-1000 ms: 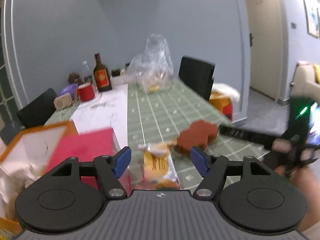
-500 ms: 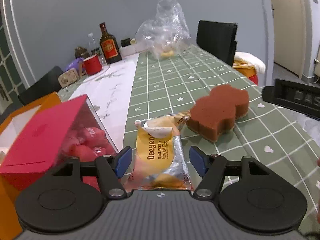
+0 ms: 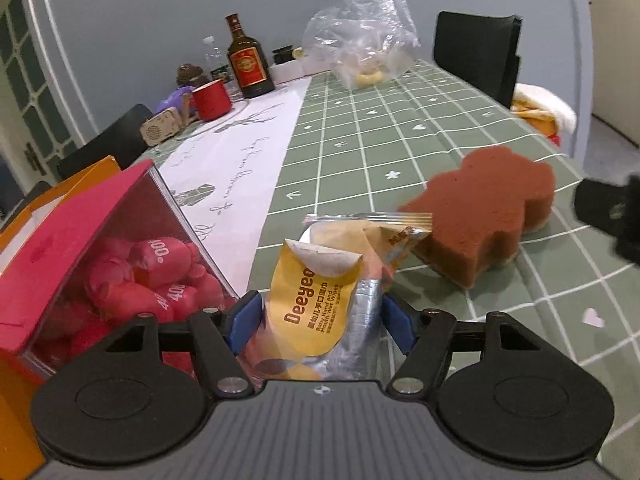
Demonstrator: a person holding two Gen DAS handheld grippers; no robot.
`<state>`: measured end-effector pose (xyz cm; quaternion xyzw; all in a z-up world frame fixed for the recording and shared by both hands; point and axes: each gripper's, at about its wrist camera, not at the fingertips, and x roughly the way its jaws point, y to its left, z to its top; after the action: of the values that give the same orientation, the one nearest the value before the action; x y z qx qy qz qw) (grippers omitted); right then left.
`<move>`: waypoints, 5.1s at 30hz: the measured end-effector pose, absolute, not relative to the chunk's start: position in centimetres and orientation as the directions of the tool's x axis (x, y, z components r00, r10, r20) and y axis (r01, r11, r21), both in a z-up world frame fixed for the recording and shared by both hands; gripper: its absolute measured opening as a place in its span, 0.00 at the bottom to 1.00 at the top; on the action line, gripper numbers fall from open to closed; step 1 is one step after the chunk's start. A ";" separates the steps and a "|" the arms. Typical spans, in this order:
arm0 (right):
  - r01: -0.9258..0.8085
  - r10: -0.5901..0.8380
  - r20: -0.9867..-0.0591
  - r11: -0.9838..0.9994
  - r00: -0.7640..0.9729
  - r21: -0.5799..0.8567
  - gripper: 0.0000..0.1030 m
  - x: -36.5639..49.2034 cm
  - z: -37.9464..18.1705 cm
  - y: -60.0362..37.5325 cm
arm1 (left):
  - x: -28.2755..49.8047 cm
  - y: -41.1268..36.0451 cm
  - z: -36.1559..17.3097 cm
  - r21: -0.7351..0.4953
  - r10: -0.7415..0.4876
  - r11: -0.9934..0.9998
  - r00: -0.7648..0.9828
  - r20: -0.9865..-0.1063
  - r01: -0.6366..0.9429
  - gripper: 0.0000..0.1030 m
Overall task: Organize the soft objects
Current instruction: 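Move the left gripper to the yellow Deeyeo snack bag while the right gripper approaches the brown sponge, then grasp the Deeyeo bag with the left gripper while the right gripper grasps the brown sponge, then lift the brown sponge with the right gripper while the left gripper holds the Deeyeo bag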
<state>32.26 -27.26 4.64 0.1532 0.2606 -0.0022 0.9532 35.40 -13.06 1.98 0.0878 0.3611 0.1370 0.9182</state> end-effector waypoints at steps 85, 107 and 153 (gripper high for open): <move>0.146 0.079 -0.947 0.981 0.311 0.130 0.96 49.2 5.2 -20.7 | 33.6 -10.1 1.5 0.000 0.210 0.963 0.754 -0.623 -0.269 0.63; -0.037 0.099 -0.960 0.995 0.262 0.093 0.93 49.1 6.1 -19.6 | 33.6 -10.0 1.5 -0.002 0.201 0.966 0.756 -0.623 -0.259 0.63; 0.327 0.309 -0.833 0.813 0.458 0.481 0.96 44.7 4.7 -26.8 | 25.0 -6.3 5.0 -0.119 0.031 0.985 0.801 -0.598 -0.127 0.52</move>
<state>44.73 -26.81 4.68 0.3056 0.5204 -0.0059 0.7973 25.00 -6.34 4.97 -0.0766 0.3130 0.0418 0.9457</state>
